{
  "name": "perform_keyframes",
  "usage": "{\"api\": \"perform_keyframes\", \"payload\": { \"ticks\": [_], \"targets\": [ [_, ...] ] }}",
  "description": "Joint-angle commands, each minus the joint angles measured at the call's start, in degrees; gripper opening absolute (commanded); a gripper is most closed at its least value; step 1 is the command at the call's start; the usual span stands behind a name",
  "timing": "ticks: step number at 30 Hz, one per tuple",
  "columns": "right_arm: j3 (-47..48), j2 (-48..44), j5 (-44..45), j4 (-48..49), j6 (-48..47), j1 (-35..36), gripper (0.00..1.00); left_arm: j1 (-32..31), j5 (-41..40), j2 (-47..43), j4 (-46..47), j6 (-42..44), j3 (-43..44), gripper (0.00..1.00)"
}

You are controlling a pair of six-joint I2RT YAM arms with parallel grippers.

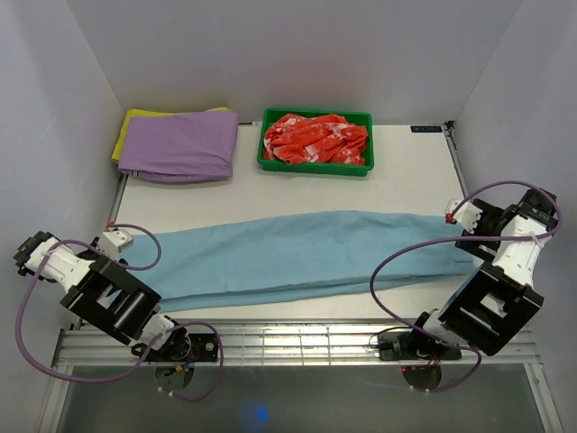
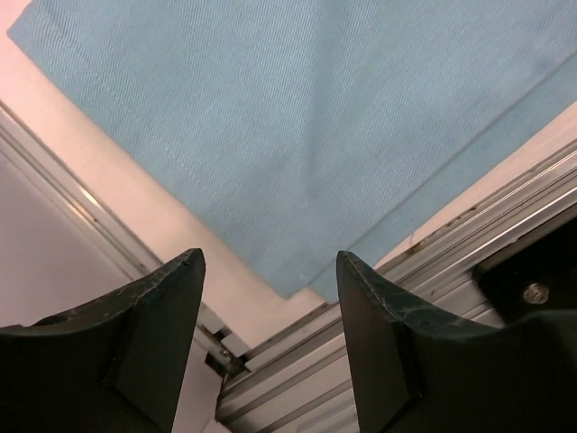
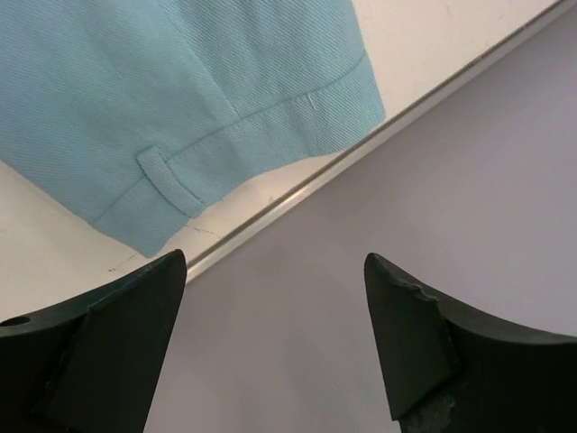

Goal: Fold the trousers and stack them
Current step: Fold the trousers

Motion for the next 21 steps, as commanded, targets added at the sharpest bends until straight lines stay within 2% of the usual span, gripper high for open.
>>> {"api": "perform_keyframes", "payload": {
  "ticks": [1,3,5,6,9,15,19,21],
  "targets": [
    [0.77,0.67,-2.19,-6.77,6.78,3.18,0.83,-1.35,6.73,0.32,-2.16,-5.76,-0.33,0.7],
    [-0.9,0.85,-1.04,-3.44,13.17,6.95,0.76,-2.59,6.56,2.08,4.58,-15.39,-2.25,0.67],
    [-3.89,1.29,0.8,0.24,16.88,9.51,0.72,-4.96,4.47,3.65,9.52,-19.57,-3.75,0.62],
    [-4.77,1.46,1.5,1.3,18.56,12.04,0.69,-5.75,3.49,3.92,11.64,-23.59,-5.85,0.62],
    [-8.2,2.25,3.7,5.42,24.36,15.57,0.65,-10.32,-1.43,4.98,18.4,-28.63,-9.46,0.59],
    [-12.07,9.1,12.22,13.52,28.77,15.42,0.58,-21.39,-6.18,10.16,29.05,-41.9,-13.52,0.53],
    [-8.74,14.73,13.38,12.05,30.0,12.16,0.56,-28.94,-7.94,17.7,33.1,-49.63,-10.01,0.5],
    [-7.07,14.56,11.98,9.68,30.0,11.28,0.56,-30.27,-8.56,20.26,34.69,-53.59,-5.71,0.5]
  ]
}}
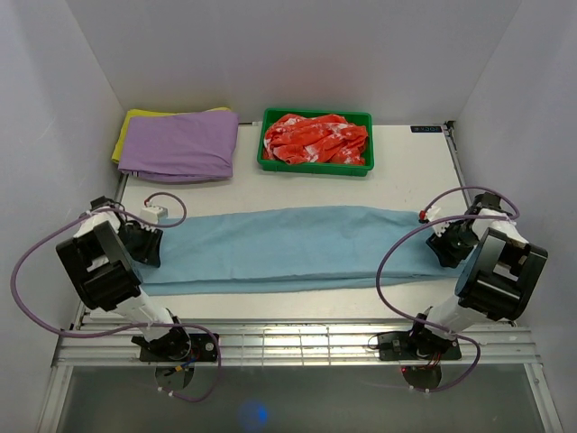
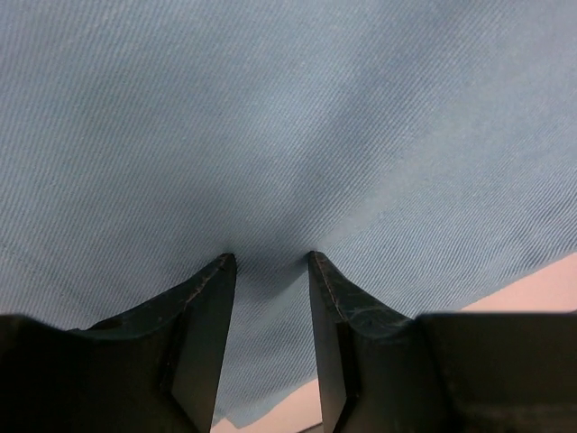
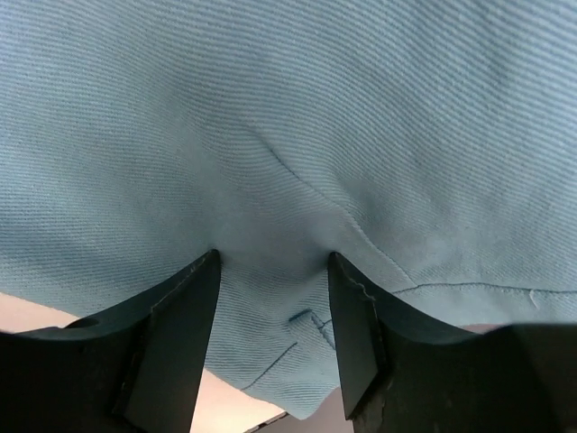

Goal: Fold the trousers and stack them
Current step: Fold the trousers

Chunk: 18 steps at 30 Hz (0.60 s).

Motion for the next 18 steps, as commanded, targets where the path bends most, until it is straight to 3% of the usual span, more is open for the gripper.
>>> {"api": "perform_keyframes", "payload": {
  "ticks": [1,6,11,14,18],
  "targets": [
    [2.01,0.21,1.2,-2.15,1.34,-1.97,0.57,-3.5,0.12,9.27,11.52,-8.66,2.41,0.5],
    [3.94,-5.86,-4.86,-7.87,1.69,-1.71,0.65,-3.51,5.3,10.62,3.98,-11.48,13.92,0.6],
    [8.16,-12.28,-12.17,-12.37,5.73,3.2,0.68,-2.02,11.01,1.84,-1.83,-16.22,14.82,0.66],
    [7.55,-15.88,-12.96,-11.23,12.14,12.07,0.67,0.88,11.55,-2.48,-3.15,-20.44,14.73,0.67],
    [5.62,-18.96,-12.09,-5.54,22.24,29.19,0.64,6.85,11.19,-2.93,-4.82,-24.66,14.91,0.66]
  ]
}}
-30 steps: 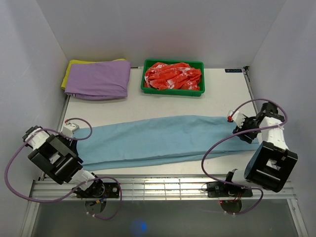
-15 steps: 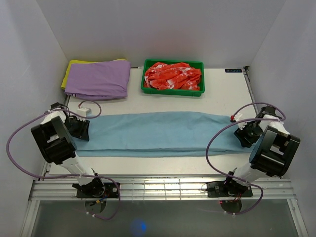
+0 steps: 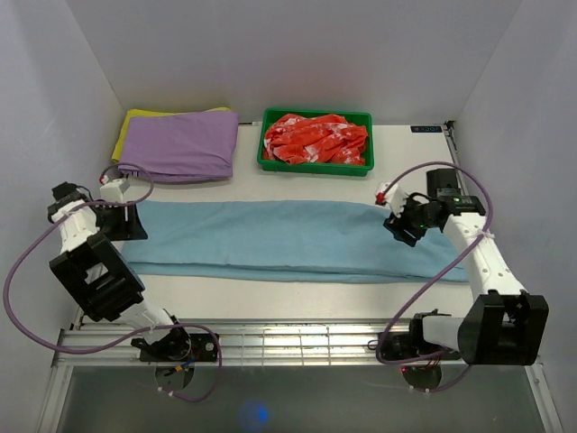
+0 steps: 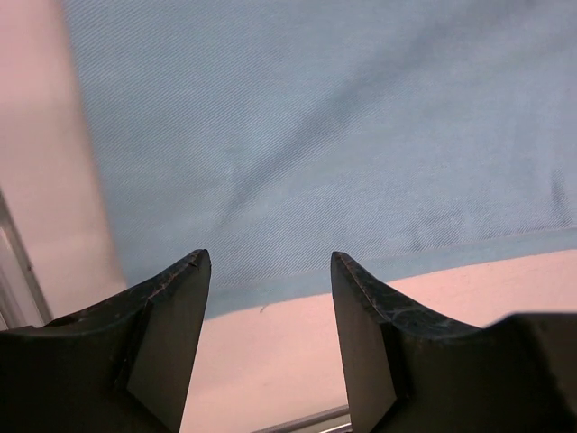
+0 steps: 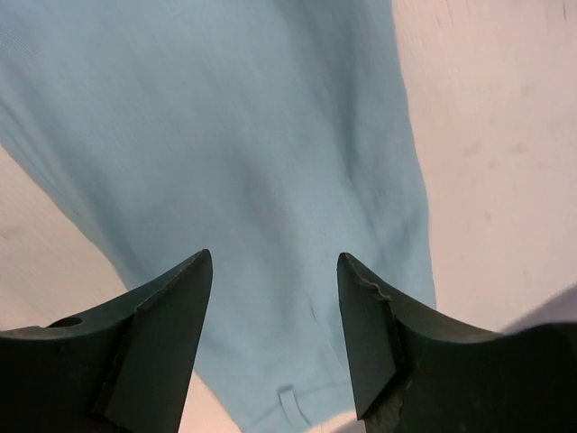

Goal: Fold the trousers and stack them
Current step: Fold the trousers

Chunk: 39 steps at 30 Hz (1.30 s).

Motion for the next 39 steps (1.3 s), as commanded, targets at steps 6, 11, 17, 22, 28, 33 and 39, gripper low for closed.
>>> {"api": "perform_keyframes", "payload": {
  "ticks": [6,11,17,22,28,33,39],
  "targets": [
    [-4.92,-1.18,4.27,13.28,22.85,31.9,0.59,14.03,1.68,3.37,-3.06,-8.81,1.29,0.65],
    [-4.66,5.23,9.02,21.1,25.86,43.18,0.59,18.61,2.92,5.39,-1.84,-11.36,1.99,0.64],
    [-3.95,12.71,10.43,24.01,25.86,48.82,0.68,18.96,0.19,6.88,3.52,-16.37,2.96,0.64],
    [-5.01,16.31,12.09,25.42,25.86,51.2,0.7,18.96,0.27,10.75,5.55,-18.31,3.49,0.63],
    [-5.01,18.51,15.61,28.5,26.65,52.08,0.64,18.79,3.79,14.62,7.48,-19.89,3.75,0.59],
    [-5.27,19.57,18.07,29.73,26.22,52.35,0.53,17.21,7.39,17.43,8.01,-22.0,4.81,0.56],
    [-5.45,20.18,18.25,29.82,26.13,52.43,0.34,15.28,9.77,19.63,11.08,-25.34,5.16,0.53]
  ]
}}
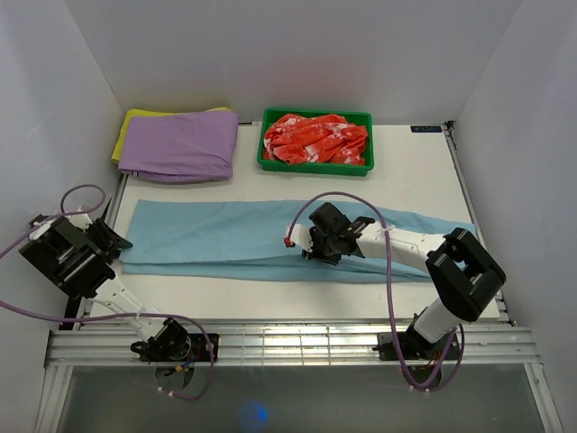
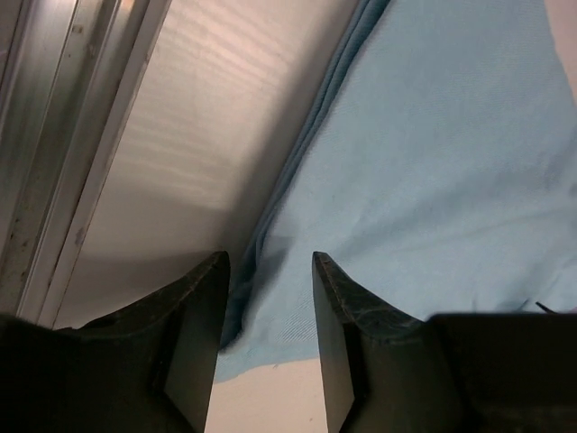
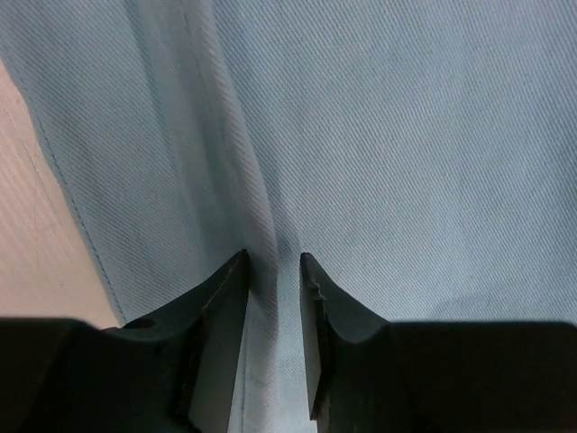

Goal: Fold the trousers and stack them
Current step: Fold the trousers

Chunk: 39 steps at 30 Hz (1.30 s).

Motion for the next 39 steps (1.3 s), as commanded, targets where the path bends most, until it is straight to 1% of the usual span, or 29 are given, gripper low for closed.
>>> {"api": "perform_keyframes", "payload": {
  "ticks": [1,2,4,5,8,9,11,12,14,15,16,22,24,28,32,33,35,37,39],
  "targets": [
    [-0.57,0.71,1.18,1.8,0.03,0.24,0.32,-1.38,3.34,1.45,4.62,-3.46,1.99,0.52],
    [-0.49,0.62,1.1,1.71,0.03,0.24,0.28,-1.47,3.26,1.62,5.75,-3.99,1.99,0.5],
    [-0.4,0.53,1.01,1.36,0.12,0.24,0.22,-2.0,3.52,2.93,6.29,-5.13,2.95,0.47],
    [-0.14,0.53,1.09,1.27,0.12,0.24,0.17,-2.08,3.7,3.38,6.47,-5.49,3.3,0.43],
    [0.3,0.45,1.18,0.57,0.2,0.32,0.08,-2.44,4.57,5.05,6.64,-6.46,4.8,0.35],
    [0.39,0.27,1.36,0.48,0.21,0.24,0.08,-2.61,5.01,5.31,6.56,-6.54,5.15,0.28],
    [0.57,0.18,1.27,0.22,0.21,0.24,0.08,-3.05,5.36,5.58,6.56,-6.54,5.85,0.2],
    [0.57,0.18,1.44,0.22,0.21,0.24,0.08,-3.4,5.28,5.58,6.64,-6.63,6.12,0.14],
    [0.66,0.01,1.45,0.13,0.21,0.32,0.08,-3.67,5.36,5.49,6.64,-6.81,6.82,0.07],
    [0.66,-0.25,1.53,0.13,0.12,0.24,0.08,-3.93,5.45,5.41,6.56,-6.9,7.08,0.01],
    [0.66,-0.43,1.62,0.13,0.12,0.24,0.08,-4.02,5.28,5.32,6.47,-6.9,7.26,0.0],
    [1.01,-2.71,2.68,-0.49,0.29,0.24,0.08,-4.28,4.06,3.04,6.21,-6.72,9.72,0.0],
    [0.92,-3.42,4.42,-0.66,0.12,0.24,0.08,-4.37,3.7,2.94,6.12,-6.55,10.51,0.06],
    [0.83,-2.72,4.96,-1.01,-0.06,0.15,0.08,-4.63,2.56,4.7,4.1,-6.37,11.92,0.18],
    [1.27,-1.93,4.7,-1.28,0.47,0.15,0.08,-4.72,3.26,5.14,3.83,-6.46,11.48,0.22],
    [1.45,-1.75,4.7,-1.28,0.47,0.24,0.08,-4.81,3.26,5.05,3.92,-6.28,11.48,0.26],
    [1.71,-1.58,4.79,-1.37,0.47,0.15,0.08,-4.99,3.0,4.97,3.83,-5.93,11.22,0.29],
    [2.15,-1.22,4.96,-1.63,0.56,0.15,0.08,-5.16,2.38,5.05,3.66,-5.93,11.31,0.36],
    [2.85,-0.61,4.79,-1.89,0.82,0.15,0.08,-5.16,2.38,5.67,3.22,-5.67,11.74,0.38]
  ]
}}
